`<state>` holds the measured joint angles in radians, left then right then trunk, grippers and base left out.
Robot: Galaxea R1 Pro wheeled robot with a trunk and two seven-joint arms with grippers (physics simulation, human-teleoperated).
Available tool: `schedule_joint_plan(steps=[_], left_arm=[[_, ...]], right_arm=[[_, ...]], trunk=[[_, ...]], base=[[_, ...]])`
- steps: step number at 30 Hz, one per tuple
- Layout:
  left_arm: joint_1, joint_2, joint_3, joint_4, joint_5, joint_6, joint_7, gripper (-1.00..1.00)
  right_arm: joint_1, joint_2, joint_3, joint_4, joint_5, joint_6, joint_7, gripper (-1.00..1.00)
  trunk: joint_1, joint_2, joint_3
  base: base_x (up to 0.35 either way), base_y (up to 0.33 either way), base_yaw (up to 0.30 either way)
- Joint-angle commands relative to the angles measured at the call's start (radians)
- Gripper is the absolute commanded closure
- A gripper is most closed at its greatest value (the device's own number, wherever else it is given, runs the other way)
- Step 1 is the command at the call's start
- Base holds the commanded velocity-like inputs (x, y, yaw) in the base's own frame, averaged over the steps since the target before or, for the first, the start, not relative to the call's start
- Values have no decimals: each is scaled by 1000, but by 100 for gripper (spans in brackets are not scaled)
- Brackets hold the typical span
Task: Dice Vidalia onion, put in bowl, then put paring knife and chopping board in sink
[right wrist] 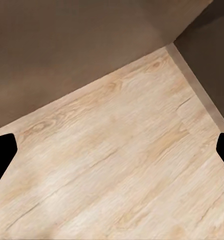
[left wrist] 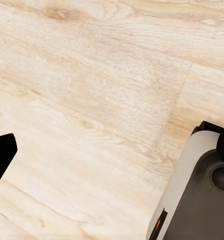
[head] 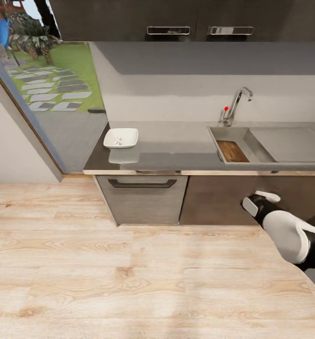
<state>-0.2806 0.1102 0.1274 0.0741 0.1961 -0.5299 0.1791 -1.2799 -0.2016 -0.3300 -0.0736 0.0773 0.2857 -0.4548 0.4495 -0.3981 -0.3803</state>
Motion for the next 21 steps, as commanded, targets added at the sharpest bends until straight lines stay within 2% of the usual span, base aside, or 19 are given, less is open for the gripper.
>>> schedule_joint_plan(steps=[1,3,5,6,9,11,14,16,17,18,19,21], left_arm=[[-2,0,8,4,-3,-7,-1,-100],[-2,0,8,4,-3,-7,-1,-100],[-2,0,8,4,-3,-7,-1,-100],[-2,0,8,4,-3,-6,-1,-100],[-2,0,8,4,-3,-6,-1,-100],[-2,0,8,4,-3,-6,-1,-100],[-2,0,8,4,-3,-6,-1,-100],[-2,0,8,4,-3,-5,-1,-100],[-2,0,8,4,-3,-5,-1,-100],[-2,0,8,4,-3,-5,-1,-100],[-2,0,8,4,-3,-5,-1,-100],[-2,0,8,3,-3,-5,-1,-100]], right_arm=[[19,0,-2,21,26,-37,18,-100],[78,0,-2,38,40,-88,47,-100],[172,1,-2,48,54,-137,96,-100],[288,3,-1,53,77,-218,185,-100],[450,9,-1,55,117,-368,289,-100],[553,20,0,56,145,-471,332,-100],[704,70,0,56,184,-609,357,-100],[796,114,1,57,233,-709,362,-100],[817,126,1,57,250,-735,362,-100],[856,150,0,57,284,-787,363,-100],[910,184,1,57,338,-860,362,-100],[961,222,0,56,406,-930,356,-100]], trunk=[[1,-2,-1],[1,-2,-1],[1,-2,-1],[1,-2,-1],[1,-2,-1],[1,-2,-1],[1,-2,-1],[1,-2,-1],[1,-2,-1],[1,-2,-1],[1,-2,-1],[1,-2,-1]], base=[[0,0,0],[0,0,0],[0,0,0],[0,0,0],[0,0,0],[0,0,0],[0,0,0],[0,0,0],[0,0,0],[0,0,0],[0,0,0],[0,0,0]])
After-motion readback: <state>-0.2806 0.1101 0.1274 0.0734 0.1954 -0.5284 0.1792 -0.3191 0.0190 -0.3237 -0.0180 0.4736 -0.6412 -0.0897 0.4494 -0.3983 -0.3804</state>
